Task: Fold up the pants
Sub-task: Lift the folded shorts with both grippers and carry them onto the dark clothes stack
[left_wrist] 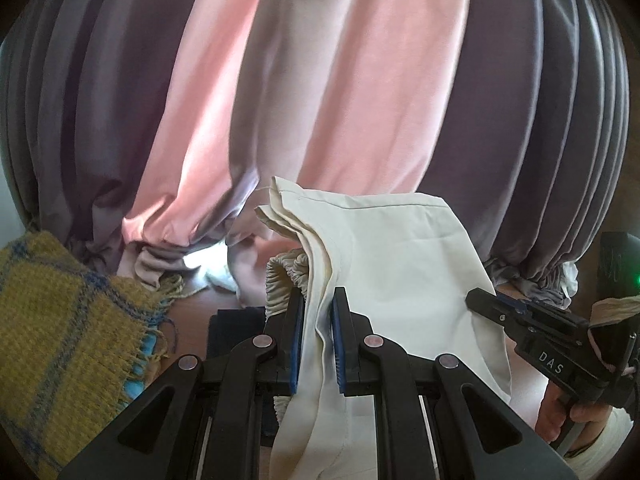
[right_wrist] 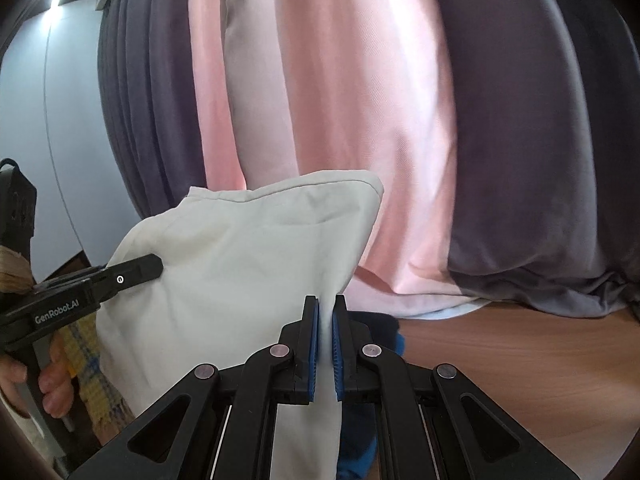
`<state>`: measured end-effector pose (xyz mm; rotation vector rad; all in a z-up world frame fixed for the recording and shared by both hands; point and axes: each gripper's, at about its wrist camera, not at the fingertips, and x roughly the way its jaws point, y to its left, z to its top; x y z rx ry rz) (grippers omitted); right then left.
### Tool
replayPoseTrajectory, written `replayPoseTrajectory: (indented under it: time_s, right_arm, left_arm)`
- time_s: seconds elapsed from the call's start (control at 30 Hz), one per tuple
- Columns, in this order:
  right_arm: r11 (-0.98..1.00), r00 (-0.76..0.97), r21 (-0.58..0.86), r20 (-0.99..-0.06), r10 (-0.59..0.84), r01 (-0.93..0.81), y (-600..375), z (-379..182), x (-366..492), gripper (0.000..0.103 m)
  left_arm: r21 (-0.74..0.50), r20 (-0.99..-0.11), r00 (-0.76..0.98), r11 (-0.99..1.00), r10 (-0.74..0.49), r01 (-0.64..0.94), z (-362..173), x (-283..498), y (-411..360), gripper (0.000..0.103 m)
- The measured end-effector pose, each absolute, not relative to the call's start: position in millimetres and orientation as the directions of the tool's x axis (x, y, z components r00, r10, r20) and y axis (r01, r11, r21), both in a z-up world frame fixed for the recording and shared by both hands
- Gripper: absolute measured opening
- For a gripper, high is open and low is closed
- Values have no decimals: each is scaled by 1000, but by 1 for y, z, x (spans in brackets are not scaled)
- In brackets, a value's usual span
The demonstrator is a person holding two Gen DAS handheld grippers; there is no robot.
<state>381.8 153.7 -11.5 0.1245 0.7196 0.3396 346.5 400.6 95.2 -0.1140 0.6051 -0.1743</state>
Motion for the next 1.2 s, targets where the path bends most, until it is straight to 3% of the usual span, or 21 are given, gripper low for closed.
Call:
replayPoseTrajectory:
  time_s: [0.57,0.67,0.73,0.87,1.0,1.07,1.2]
  right_arm:
    - [960,581,205,-765,278,-190,176,-82,420,8]
    - [962,570,199,-775,272,-188,177,-86,422,8]
    - [963,567,198,-780,267,-181,176,-88,424,8]
    - [965,547,208,-796,260,-158,174,-92,424,10]
    - [981,541,159,-818,195,-113,170,-96,424,38]
    - [989,530,130,-834,151,-77,165,-96,423,45]
    - [993,516,102,-848,117,-58,158,-92,420,46]
  left_arm:
    - [-173,-710,670,976,-215,130,23,405,418,18]
    - [-157,-712,674,980,-197,121,21,405,421,23]
    - [-138,-713,679,984,-177,112,20,405,424,35]
    - [-122,-719,678,988,-153,93,18,403,431,42]
    - [-102,-725,677,992,-124,73,17,400,434,53]
    - [-85,-734,672,995,-102,58,19,400,434,59]
    - [-12,-723,689,998,-48,56,32,394,427,59]
